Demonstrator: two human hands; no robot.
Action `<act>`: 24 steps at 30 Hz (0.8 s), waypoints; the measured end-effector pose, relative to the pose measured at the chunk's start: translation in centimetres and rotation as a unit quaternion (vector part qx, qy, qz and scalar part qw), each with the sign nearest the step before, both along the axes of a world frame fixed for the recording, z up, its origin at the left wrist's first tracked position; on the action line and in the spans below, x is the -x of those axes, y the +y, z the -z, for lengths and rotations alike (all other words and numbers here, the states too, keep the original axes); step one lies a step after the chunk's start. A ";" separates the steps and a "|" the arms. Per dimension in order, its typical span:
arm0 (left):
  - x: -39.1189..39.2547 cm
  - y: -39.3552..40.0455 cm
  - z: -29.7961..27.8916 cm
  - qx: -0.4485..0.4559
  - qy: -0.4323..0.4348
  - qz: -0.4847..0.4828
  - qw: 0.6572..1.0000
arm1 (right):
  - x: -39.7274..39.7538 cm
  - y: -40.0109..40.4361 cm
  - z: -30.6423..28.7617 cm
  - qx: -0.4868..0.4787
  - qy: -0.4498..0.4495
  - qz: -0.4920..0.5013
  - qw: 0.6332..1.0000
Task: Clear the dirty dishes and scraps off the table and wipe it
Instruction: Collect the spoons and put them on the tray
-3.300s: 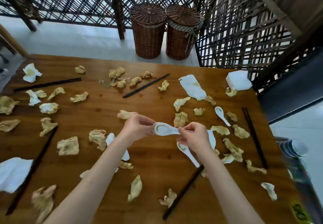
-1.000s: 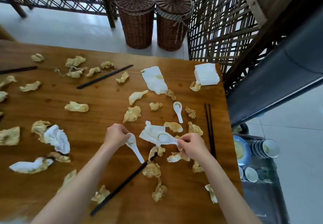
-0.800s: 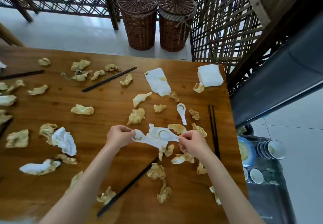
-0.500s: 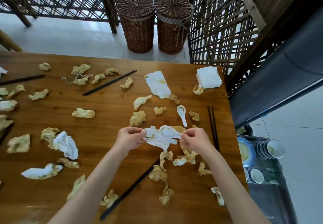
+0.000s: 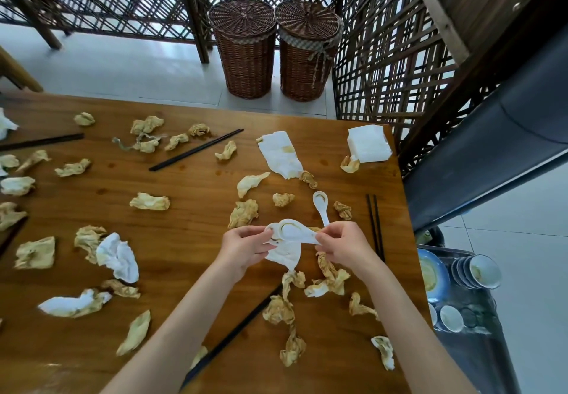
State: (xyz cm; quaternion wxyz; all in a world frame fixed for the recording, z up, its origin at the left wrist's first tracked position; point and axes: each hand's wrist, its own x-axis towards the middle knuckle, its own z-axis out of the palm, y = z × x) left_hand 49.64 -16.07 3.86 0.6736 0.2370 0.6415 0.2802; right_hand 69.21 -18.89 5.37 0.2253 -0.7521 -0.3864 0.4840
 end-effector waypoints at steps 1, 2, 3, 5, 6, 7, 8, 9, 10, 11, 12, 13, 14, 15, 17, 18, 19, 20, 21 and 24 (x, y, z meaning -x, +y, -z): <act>0.1 0.0 0.0 0.007 -0.009 -0.001 1.000 | 0.0 0.1 0.0 -0.002 0.001 0.001 1.000; 0.2 0.0 0.0 0.013 -0.015 -0.001 1.000 | -0.1 0.1 -0.1 -0.003 0.001 0.002 1.000; 0.2 0.0 0.0 0.018 -0.020 -0.001 1.000 | -0.1 0.1 -0.1 -0.004 0.002 0.003 1.000; 0.4 0.0 0.0 0.022 -0.032 0.001 0.999 | -0.1 0.2 -0.1 -0.005 0.002 0.002 1.000; 0.4 -0.1 0.0 0.021 -0.038 0.004 0.999 | -0.1 0.2 -0.2 -0.006 0.000 0.001 1.000; 0.4 -0.1 0.0 0.019 -0.042 0.007 0.999 | 0.0 0.2 -0.2 -0.006 -0.005 0.001 1.000; 0.4 -0.1 0.0 0.017 -0.044 0.010 0.999 | 0.0 0.2 -0.2 -0.006 -0.009 0.001 1.000; 0.4 -0.2 -0.1 0.016 -0.045 0.013 0.999 | 0.1 0.2 -0.2 -0.005 -0.012 0.000 1.000; 0.4 -0.2 -0.1 0.014 -0.046 0.015 0.999 | 0.2 0.1 -0.2 -0.006 -0.015 -0.001 1.000; 0.3 -0.2 -0.1 0.013 -0.047 0.018 0.999 | 0.2 0.0 -0.2 -0.007 -0.017 -0.002 1.000; 0.3 -0.3 -0.2 0.012 -0.049 0.020 0.999 | 0.3 -0.1 -0.2 -0.008 -0.017 -0.003 1.000; 0.2 -0.3 -0.2 0.011 -0.051 0.024 0.998 | 0.3 -0.2 -0.2 -0.009 -0.016 0.000 1.000; 0.2 -0.3 -0.2 0.011 -0.051 0.027 0.998 | 0.3 -0.3 -0.2 -0.009 -0.014 0.004 1.000; 0.1 -0.3 -0.2 0.010 -0.052 0.029 0.998 | 0.3 -0.4 -0.1 -0.011 -0.014 0.008 1.000; 0.0 -0.3 -0.2 0.012 -0.055 0.034 0.998 | 0.3 -0.5 -0.1 -0.015 -0.023 0.014 1.000; 0.0 -0.3 -0.2 0.014 -0.058 0.037 0.998 | 0.3 -0.6 0.0 -0.017 -0.028 0.015 0.999; 0.0 -0.4 -0.2 0.017 -0.061 0.040 0.997 | 0.3 -0.8 0.1 -0.019 -0.030 0.017 0.999; -0.1 -0.4 -0.1 0.021 -0.063 0.043 0.997 | 0.3 -0.9 0.2 -0.022 -0.032 0.018 0.999; -0.1 -0.4 0.0 0.025 -0.065 0.047 0.996 | 0.2 -1.1 0.3 -0.025 -0.035 0.019 0.999; -0.2 -0.6 0.4 0.031 -0.072 0.060 0.995 | 0.0 -1.6 0.7 -0.025 -0.027 0.027 0.999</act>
